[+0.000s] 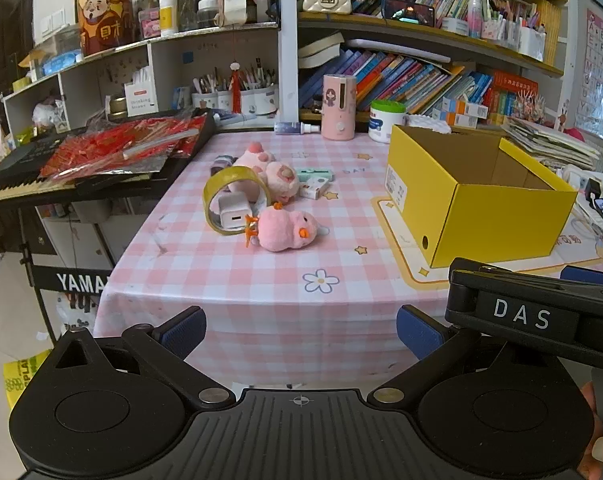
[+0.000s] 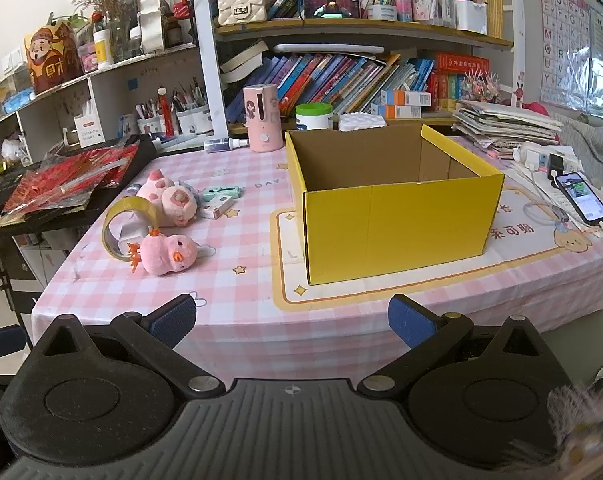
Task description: Organize objects
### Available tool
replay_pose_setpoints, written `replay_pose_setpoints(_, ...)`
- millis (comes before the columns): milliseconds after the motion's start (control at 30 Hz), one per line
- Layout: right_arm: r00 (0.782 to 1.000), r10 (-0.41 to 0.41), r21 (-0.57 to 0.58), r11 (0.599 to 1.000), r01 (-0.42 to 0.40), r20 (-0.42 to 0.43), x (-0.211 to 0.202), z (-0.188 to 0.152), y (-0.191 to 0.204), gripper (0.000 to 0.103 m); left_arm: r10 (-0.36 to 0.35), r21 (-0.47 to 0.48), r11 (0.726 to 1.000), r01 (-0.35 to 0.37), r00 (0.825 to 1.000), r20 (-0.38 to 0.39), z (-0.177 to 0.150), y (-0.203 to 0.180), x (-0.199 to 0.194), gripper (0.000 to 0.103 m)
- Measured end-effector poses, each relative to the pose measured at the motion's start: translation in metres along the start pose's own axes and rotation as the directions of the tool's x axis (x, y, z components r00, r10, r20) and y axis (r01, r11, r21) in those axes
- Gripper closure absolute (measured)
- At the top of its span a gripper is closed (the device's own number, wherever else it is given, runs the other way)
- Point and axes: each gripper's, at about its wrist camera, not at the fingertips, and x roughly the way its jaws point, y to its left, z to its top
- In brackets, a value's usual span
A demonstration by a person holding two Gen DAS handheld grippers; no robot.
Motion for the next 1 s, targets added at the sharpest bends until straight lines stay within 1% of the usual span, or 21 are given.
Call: replay_pose_setpoints(1000, 1.0, 0.001, 0.011, 1.0, -0.001, -0.013, 0.0007, 0.0, -0.0004, 0.0, 0.002, 0.003, 1.0, -0.002, 1.0, -0.002, -0.0029, -0.0025, 0.0014, 0.001)
